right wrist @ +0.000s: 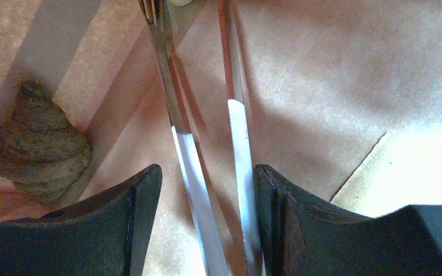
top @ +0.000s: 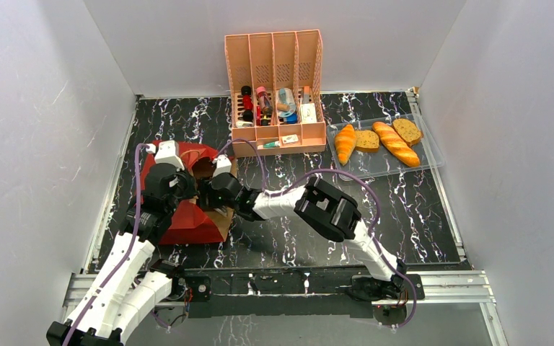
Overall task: Take the fake bread out of the paper bag
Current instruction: Take out the fake bread from the paper bag.
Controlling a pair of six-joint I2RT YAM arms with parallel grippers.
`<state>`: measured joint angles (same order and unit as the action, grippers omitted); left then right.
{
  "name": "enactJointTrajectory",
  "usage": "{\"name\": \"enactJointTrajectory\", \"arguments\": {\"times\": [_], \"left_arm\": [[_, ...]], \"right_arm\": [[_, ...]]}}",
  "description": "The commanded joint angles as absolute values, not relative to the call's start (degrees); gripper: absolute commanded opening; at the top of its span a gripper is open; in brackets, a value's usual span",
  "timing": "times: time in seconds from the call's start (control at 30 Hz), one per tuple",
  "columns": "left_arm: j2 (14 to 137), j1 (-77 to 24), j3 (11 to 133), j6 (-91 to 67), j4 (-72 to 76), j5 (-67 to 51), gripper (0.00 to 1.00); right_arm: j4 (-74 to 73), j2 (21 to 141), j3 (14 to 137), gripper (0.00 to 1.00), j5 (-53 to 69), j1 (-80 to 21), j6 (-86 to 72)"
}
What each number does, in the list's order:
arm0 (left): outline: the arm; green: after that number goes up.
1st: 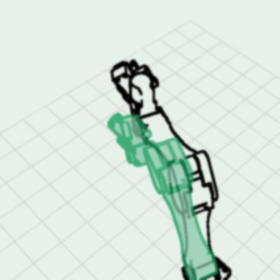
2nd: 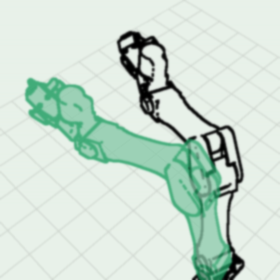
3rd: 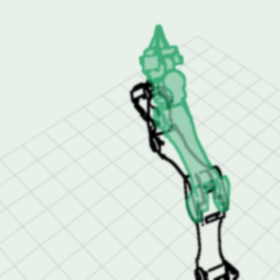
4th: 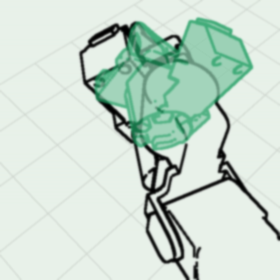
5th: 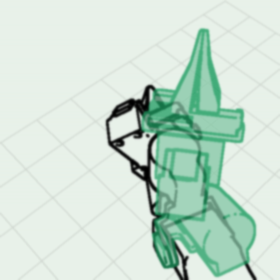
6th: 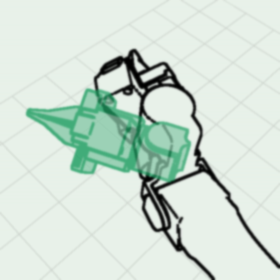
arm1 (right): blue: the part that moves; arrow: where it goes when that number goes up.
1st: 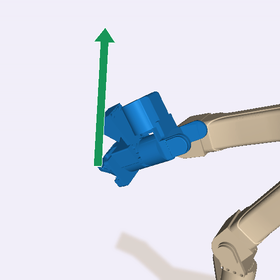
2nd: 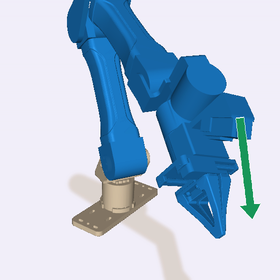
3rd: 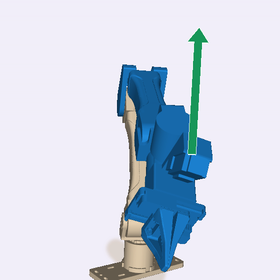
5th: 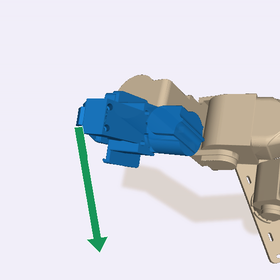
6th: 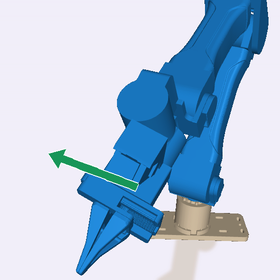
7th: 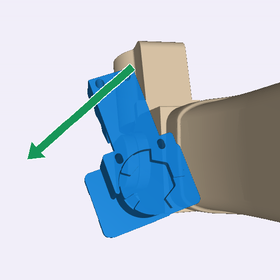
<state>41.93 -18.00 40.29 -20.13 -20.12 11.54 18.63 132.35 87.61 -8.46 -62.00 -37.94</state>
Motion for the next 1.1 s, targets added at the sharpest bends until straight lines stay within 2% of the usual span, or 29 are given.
{"name": "enactJointTrajectory", "arguments": {"times": [0.0, 0.17, 0.3, 0.37, 0.5, 0.6, 1.07], "left_arm": [[42.0, -18.4, 41.1, -20.5, -20.0, 8.5, 0.00], [42.2, -18.4, 41.3, -20.4, -19.9, 8.2, 0.00], [42.4, -18.4, 41.4, -20.6, -19.7, 7.9, 0.00], [42.6, -18.4, 41.5, -20.7, -19.7, 7.8, 0.00], [42.3, -18.4, 41.7, -20.7, -20.2, 8.2, 0.00], [41.8, -18.4, 41.7, -20.5, -20.8, 9.1, 0.00], [41.9, -18.4, 41.9, -22.3, -21.9, 16.5, 0.00]], "right_arm": [[16.2, 130.9, 87.2, 0.59, -15.1, -64.0, -28.6], [15.8, 132.1, 87.1, 0.57, -19.3, -65.1, -25.4], [14.6, 134.4, 88.7, 0.50, -21.1, -65.4, -24.9], [13.8, 135.4, 90.0, 0.40, -21.8, -65.4, -25.5], [11.5, 136.2, 91.9, 0.09, -23.6, -65.5, -27.4], [11.3, 134.4, 90.7, 0.01, -24.2, -65.5, -29.0], [9.4, 119.8, 80.4, 0.00, -23.3, -66.2, -34.2]]}}
